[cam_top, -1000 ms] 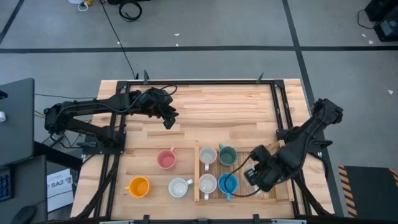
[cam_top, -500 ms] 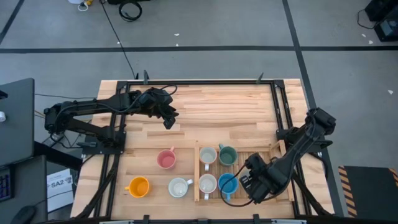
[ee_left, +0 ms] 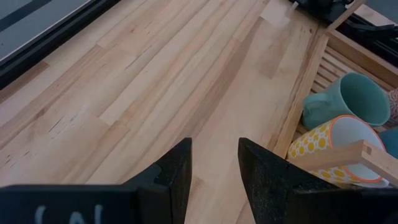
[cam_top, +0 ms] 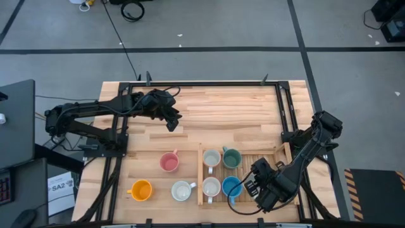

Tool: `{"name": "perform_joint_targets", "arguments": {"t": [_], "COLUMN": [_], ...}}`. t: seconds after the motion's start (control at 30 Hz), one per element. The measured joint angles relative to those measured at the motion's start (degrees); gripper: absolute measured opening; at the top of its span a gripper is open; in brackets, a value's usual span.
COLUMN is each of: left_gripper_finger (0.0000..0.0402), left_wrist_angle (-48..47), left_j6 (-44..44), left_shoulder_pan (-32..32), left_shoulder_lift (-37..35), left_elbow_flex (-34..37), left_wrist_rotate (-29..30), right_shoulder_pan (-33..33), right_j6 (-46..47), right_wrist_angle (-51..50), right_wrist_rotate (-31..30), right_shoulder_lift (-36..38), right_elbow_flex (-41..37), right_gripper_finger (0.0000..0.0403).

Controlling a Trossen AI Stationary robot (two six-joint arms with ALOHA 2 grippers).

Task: Place coffee mugs
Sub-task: Put the yellow patterned mug on the shelf

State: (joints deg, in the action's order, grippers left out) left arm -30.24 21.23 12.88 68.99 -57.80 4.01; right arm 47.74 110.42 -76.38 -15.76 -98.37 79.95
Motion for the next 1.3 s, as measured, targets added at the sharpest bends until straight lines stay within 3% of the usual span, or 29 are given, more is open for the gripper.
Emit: {"name": "perform_joint_targets", "arguments": {"t": [0.6, 1.3], "left_gripper_finger": [0.0137, 0.0137], "left_wrist_angle": [-0.02, 0.0], "left_j6": [0.02, 0.02], "left_shoulder_pan": [0.0, 0.02], "left_shoulder_lift": [0.0, 0.0], "left_elbow_flex": [0.0, 0.0], "left_wrist_rotate": [0.0, 0.0], "right_shoulder_pan": [2.17, 2.06], "right_j6": [3.6, 0.85], "right_wrist_angle": [9.28, 10.43], "right_wrist_rotate": [-1.3, 3.35], "right_shoulder_lift": [0.13, 0.09], "right_elbow_flex": [-8.22, -8.49], "right_gripper_finger": [0.0031, 0.0058]}}
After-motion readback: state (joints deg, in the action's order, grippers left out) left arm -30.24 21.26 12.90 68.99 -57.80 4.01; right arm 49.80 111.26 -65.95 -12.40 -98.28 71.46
